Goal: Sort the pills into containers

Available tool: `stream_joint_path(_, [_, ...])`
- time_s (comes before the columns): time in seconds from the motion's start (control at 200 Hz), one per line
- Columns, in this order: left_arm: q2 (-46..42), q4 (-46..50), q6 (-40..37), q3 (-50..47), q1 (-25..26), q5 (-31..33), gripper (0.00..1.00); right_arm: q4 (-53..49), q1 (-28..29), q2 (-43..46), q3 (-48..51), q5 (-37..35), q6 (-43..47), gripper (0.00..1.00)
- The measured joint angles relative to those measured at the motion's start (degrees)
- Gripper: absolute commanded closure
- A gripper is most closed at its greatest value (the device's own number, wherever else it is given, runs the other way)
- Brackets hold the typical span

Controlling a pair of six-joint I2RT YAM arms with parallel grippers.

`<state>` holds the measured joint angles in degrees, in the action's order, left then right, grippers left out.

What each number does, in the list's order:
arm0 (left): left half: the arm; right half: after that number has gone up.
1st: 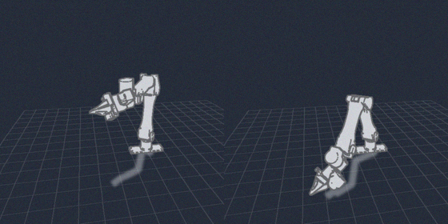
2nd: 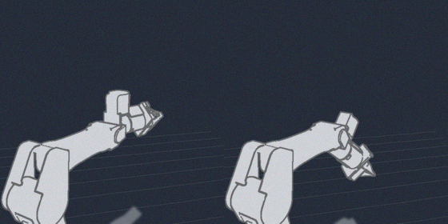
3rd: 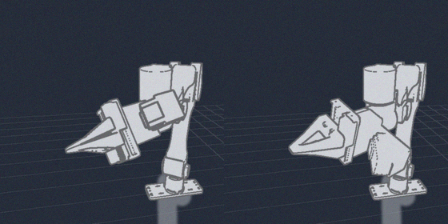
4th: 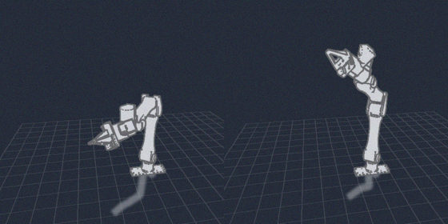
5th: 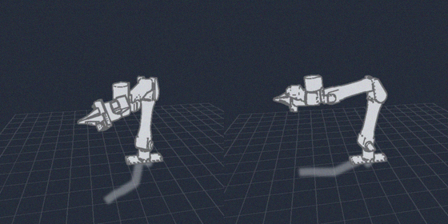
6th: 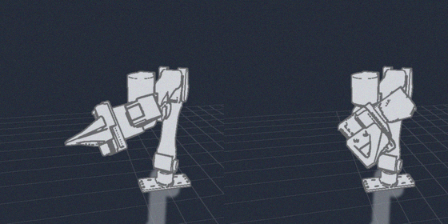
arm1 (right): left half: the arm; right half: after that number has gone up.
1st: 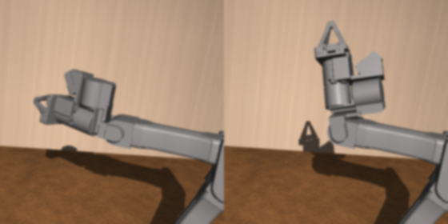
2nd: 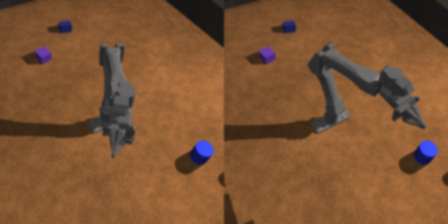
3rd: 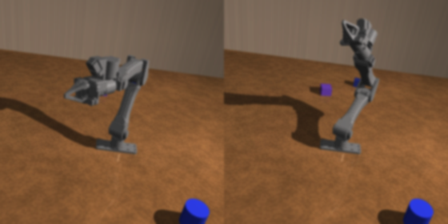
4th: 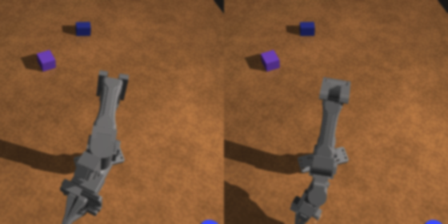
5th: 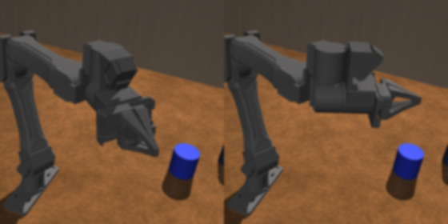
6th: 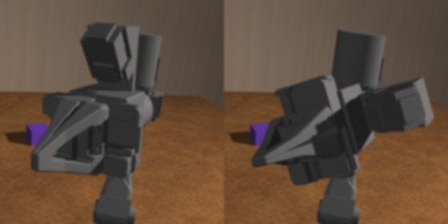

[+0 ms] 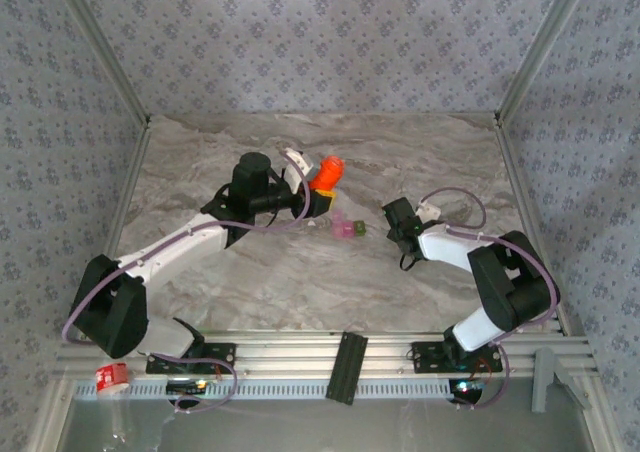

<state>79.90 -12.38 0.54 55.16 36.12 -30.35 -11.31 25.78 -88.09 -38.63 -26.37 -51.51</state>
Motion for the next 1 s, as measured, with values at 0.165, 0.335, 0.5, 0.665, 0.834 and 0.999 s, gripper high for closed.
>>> stream_joint_path(0.165, [-0.59, 1.33, -0.04, 0.00, 0.02, 0.00, 1.00, -1.36, -0.44, 5.27, 0.00, 2.51, 1.03, 0.23])
stream_joint_path(0.335, [-0.85, 4.39, -0.07, 0.00, 0.02, 0.00, 1.00, -1.97, -2.80, 12.79, -2.05, 9.75, 4.94, 0.23])
stream_joint_path(0.5, [-0.79, 8.98, 0.02, 0.00, 0.02, -0.09, 1.00, -2.19, -5.64, 13.31, -6.62, 20.31, 9.88, 0.23])
stream_joint_path(0.665, [-0.66, 10.08, 0.66, -1.01, 0.02, -0.24, 1.00, -0.87, -6.58, 10.56, -9.49, 29.33, 13.51, 0.25])
stream_joint_path(0.834, [-0.17, 10.47, 1.73, -3.08, 0.20, -0.20, 1.00, 0.94, -6.58, 5.55, -11.23, 37.33, 16.52, 0.28])
stream_joint_path(0.999, [1.14, 10.56, 1.97, -5.22, 0.83, -0.02, 1.00, 2.21, -6.51, 2.16, -11.67, 41.59, 18.38, 0.32])
